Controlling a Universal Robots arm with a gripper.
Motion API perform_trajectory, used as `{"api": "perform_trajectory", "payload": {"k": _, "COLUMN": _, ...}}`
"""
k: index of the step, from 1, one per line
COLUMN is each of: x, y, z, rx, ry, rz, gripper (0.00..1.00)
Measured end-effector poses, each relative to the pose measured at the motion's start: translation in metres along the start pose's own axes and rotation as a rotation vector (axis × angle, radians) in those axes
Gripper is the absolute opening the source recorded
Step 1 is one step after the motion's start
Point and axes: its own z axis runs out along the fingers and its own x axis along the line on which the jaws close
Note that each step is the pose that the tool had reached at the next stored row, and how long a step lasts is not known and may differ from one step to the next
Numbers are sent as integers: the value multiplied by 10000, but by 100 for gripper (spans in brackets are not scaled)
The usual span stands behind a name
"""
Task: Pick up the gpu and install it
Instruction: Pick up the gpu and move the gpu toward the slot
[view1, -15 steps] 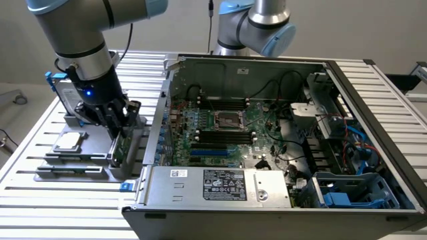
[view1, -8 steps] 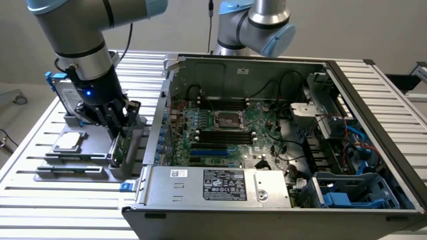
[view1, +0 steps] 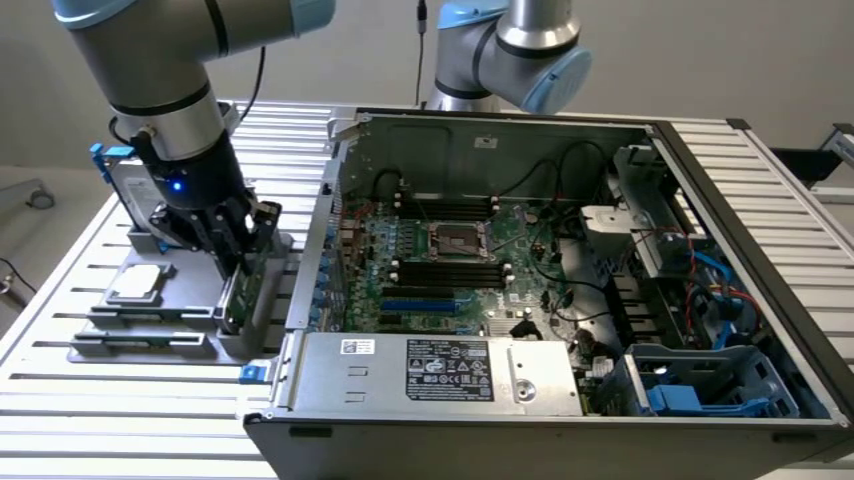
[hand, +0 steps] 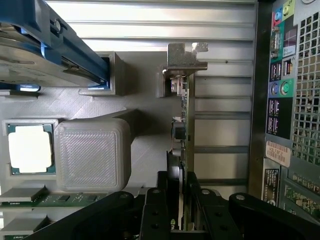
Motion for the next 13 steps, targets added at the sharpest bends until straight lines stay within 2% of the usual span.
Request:
{"api": "perform_trajectory", "payload": {"k": 5, "x": -3, "y": -1, "z": -84, "rx": -30, "ry": -12, "rz": 1, "gripper": 26}}
{"api": "perform_trajectory", "payload": {"k": 13, "x": -11, "y": -3, "z": -306, "rx": -65, "ry": -28, "rz": 3, "gripper": 26}}
